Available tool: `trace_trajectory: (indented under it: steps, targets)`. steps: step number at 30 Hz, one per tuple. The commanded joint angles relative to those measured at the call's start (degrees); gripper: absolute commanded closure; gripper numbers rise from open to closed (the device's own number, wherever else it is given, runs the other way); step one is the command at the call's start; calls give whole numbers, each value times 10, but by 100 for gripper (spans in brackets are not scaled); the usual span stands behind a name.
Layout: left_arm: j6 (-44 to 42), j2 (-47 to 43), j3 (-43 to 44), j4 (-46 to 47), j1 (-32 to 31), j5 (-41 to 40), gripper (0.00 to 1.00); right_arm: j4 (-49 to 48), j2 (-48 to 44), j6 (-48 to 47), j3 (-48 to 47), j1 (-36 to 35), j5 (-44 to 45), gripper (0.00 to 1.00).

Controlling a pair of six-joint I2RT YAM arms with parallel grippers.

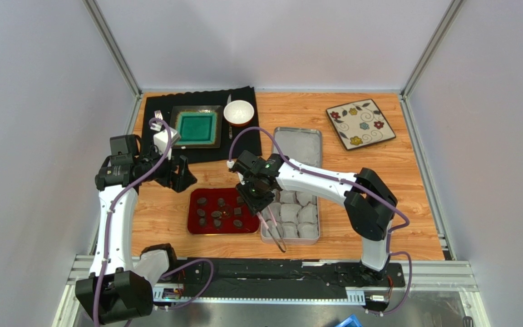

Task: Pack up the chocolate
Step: Place the clamp in the packing box, then pick up the clamp from the packing box.

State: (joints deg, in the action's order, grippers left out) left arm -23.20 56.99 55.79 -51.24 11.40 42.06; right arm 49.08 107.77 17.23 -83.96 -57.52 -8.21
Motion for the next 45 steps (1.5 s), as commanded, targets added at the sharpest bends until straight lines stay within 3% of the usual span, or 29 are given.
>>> trace_trajectory:
  steps: [1, 12, 19, 24, 27, 35, 39, 45]
  targets:
    - [-16, -7, -2, 4, 4, 0, 1, -13, -12, -3, 9, -1, 19, 66]
    - [-21, -16, -4, 1, 4, -3, 1, -45, -62, 3, 39, -1, -1, 57]
    - [-25, -20, -3, 0, 4, -8, 1, -47, -78, 10, 35, -1, -21, 46]
    - [-33, -21, -2, -7, 4, 2, 1, -45, -117, 19, 41, -1, -12, 46]
    - [-58, -19, 1, -30, 3, 43, 1, -50, -155, 28, 70, -1, -5, 46]
    - [-157, -17, -15, -46, -6, 288, 1, -113, -352, 139, 264, -1, 34, 49]
    - [-196, -23, -50, -4, -74, 352, 1, -146, -439, 196, 342, -2, 46, 51]
    - [-225, 22, -82, 54, -194, 305, 1, -149, -512, 239, 401, -11, 57, 52]
